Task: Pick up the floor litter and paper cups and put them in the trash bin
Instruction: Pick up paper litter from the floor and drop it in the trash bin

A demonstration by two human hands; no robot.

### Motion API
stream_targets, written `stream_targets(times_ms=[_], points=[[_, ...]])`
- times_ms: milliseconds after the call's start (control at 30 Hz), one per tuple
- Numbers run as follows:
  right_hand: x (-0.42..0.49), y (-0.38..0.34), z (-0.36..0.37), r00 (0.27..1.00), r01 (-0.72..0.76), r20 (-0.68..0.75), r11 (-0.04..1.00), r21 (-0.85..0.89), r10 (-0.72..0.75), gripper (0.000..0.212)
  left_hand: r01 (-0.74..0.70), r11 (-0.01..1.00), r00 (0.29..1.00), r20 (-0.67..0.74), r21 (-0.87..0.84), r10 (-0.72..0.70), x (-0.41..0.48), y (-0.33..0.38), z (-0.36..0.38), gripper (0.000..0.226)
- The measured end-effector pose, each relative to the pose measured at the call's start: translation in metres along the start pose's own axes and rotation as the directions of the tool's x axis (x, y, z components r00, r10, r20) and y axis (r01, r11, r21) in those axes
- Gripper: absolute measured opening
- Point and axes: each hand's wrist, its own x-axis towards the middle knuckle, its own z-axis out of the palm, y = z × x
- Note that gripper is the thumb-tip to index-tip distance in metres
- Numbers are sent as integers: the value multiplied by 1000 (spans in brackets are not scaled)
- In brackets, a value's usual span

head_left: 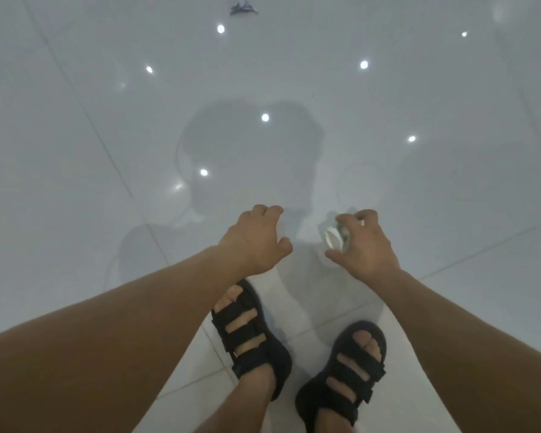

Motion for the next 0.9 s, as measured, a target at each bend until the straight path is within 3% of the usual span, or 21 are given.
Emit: stream_targets(times_ms=[100, 233, 400, 600, 733, 900], points=[[-13, -43, -35, 986, 157, -60, 986, 57, -154, 75, 42, 993, 999, 15, -110, -40, -17, 15, -28, 67], [-34, -114, -101, 926, 370, -133, 919, 135, -353, 69, 52, 886, 996, 91, -462, -11, -51, 40, -91, 69], [-59, -194, -179, 873, 482, -167, 863, 153, -458, 68, 6, 713, 999, -29, -702, -38, -98, 62, -183, 56], [-59, -253, -238, 819, 566, -125, 824, 20, -560, 85, 35, 683, 990, -68, -730, -124, -123, 70, -262, 56], [-31, -260, -262, 851, 524, 20, 845, -109, -525, 99, 129, 738, 968, -76, -662, -238, -117, 64, -290, 60], [22, -266, -294, 916, 399, 89, 867, -299, -391, 81, 214, 798, 927, -140, -563, -348, -92, 58, -322, 54]])
